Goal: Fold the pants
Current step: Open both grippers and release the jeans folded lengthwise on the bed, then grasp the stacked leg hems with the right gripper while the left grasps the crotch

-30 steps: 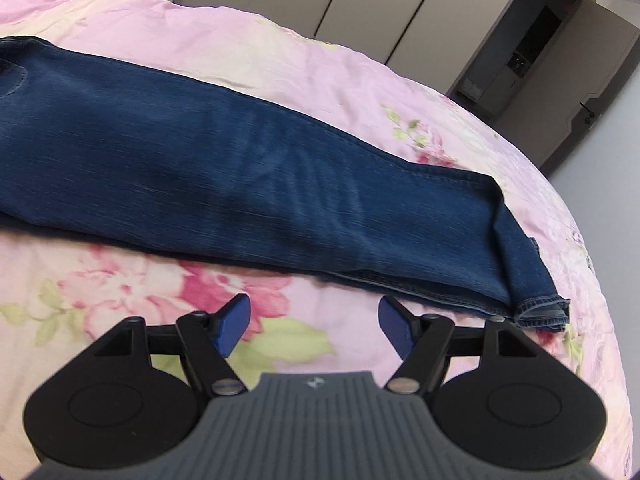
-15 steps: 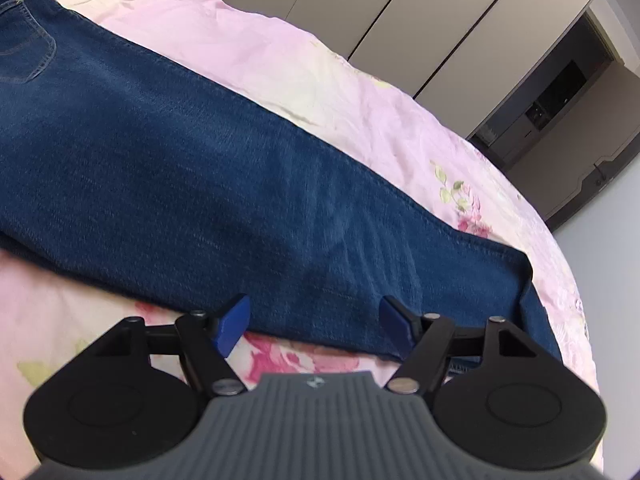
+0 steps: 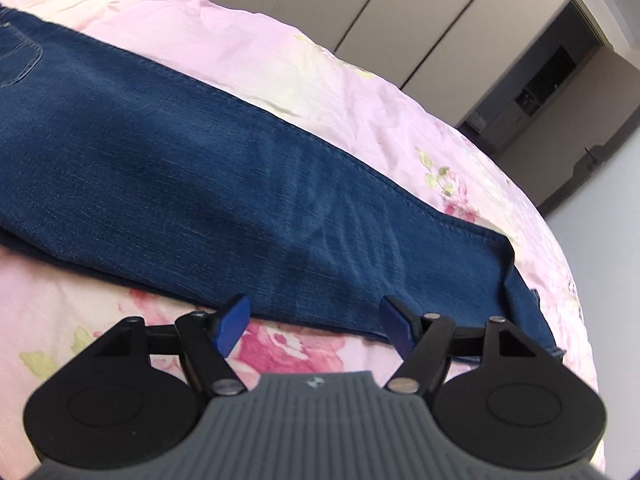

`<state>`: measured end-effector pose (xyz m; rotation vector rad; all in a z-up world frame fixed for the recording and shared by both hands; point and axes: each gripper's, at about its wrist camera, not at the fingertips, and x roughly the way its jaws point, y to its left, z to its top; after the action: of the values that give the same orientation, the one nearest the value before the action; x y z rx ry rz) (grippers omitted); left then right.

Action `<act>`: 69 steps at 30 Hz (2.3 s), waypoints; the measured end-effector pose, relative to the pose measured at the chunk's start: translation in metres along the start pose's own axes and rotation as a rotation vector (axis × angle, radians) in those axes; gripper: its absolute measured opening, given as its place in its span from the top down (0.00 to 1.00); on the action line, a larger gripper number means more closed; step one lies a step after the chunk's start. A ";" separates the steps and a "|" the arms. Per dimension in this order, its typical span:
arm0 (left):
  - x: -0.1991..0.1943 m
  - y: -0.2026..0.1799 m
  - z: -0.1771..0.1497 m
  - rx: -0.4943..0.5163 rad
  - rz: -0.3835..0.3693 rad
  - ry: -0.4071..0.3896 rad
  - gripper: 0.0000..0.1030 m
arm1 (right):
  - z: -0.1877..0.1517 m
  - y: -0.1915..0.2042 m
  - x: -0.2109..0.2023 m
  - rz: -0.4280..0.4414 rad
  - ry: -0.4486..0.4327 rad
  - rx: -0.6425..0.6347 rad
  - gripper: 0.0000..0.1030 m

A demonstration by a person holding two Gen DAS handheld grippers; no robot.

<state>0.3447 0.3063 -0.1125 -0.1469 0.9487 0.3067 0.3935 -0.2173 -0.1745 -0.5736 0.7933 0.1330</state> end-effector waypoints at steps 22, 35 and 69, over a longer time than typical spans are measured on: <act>-0.076 -0.240 -0.143 0.298 -0.249 -0.092 0.49 | -0.035 0.079 -0.092 0.419 -0.059 0.254 0.48; -0.044 -0.222 -0.158 -0.010 -0.254 0.109 0.90 | -0.110 0.031 -0.089 0.371 0.049 0.543 0.47; -0.034 -0.217 -0.135 -0.218 -0.183 0.191 0.75 | -0.097 -0.273 0.101 -0.103 0.019 0.423 1.00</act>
<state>0.2914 0.0597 -0.1648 -0.4670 1.0809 0.2292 0.4905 -0.5082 -0.1814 -0.2147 0.7806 -0.1342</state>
